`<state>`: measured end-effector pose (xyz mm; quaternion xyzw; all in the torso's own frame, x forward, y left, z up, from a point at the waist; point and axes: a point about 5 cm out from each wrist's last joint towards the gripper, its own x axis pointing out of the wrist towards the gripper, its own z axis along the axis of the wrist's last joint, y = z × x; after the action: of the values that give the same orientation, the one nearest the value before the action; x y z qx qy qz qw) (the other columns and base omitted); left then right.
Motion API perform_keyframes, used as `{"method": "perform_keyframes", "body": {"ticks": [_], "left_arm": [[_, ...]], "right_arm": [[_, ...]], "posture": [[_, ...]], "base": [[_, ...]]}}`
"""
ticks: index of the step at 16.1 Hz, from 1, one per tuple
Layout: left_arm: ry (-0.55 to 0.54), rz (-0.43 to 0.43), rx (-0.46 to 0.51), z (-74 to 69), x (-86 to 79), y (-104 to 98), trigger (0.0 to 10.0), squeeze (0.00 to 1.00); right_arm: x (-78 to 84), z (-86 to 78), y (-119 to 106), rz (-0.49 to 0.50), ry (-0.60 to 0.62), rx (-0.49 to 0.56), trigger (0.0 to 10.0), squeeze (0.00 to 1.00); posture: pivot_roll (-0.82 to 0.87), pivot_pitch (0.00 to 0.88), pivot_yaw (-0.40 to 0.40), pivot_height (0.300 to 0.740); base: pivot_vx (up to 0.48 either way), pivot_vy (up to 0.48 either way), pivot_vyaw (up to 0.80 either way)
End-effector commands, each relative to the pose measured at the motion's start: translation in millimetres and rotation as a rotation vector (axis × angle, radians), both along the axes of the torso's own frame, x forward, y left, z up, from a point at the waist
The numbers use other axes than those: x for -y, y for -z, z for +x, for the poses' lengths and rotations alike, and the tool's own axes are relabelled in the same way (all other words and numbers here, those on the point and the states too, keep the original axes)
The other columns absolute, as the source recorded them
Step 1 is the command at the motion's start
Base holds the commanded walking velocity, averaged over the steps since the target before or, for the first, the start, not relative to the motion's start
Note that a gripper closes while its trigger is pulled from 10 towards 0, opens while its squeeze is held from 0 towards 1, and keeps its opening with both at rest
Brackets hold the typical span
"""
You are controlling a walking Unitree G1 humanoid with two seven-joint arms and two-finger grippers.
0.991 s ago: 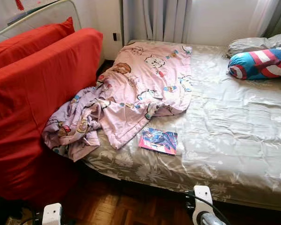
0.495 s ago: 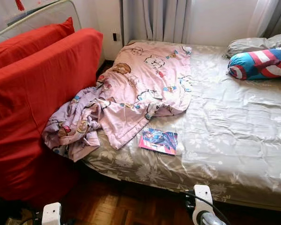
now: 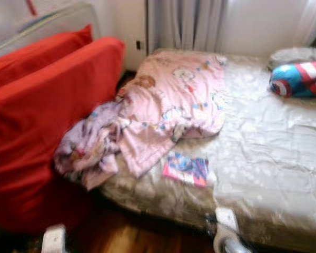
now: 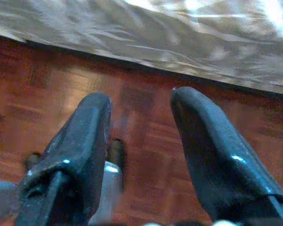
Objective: Clean up the room
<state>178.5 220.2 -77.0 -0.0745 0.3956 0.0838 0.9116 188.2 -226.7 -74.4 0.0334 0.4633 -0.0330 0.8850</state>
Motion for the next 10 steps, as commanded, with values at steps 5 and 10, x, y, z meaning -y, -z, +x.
{"method": "perform_keyframes", "body": {"ticks": [5, 10], "left_arm": [[-0.031, 0.006, -0.032, -12.1, -7.7, 4.0, 10.0, 0.0], [-0.028, -0.001, -0.026, -11.6, -7.7, 3.6, 10.0, 0.0]], "right_arm": [[-6.4, 13.7, -5.9, 0.009, -0.018, 0.04, 10.0, 0.0], [-6.7, 13.6, -5.8, 0.008, -0.014, 0.042, 10.0, 0.0]], "posture": [[0.01, 0.04, -0.015, 0.74], [0.01, 0.046, -0.013, 0.74]], "base": [[0.337, 0.0, 0.0], [0.066, 0.0, 0.0]]}}
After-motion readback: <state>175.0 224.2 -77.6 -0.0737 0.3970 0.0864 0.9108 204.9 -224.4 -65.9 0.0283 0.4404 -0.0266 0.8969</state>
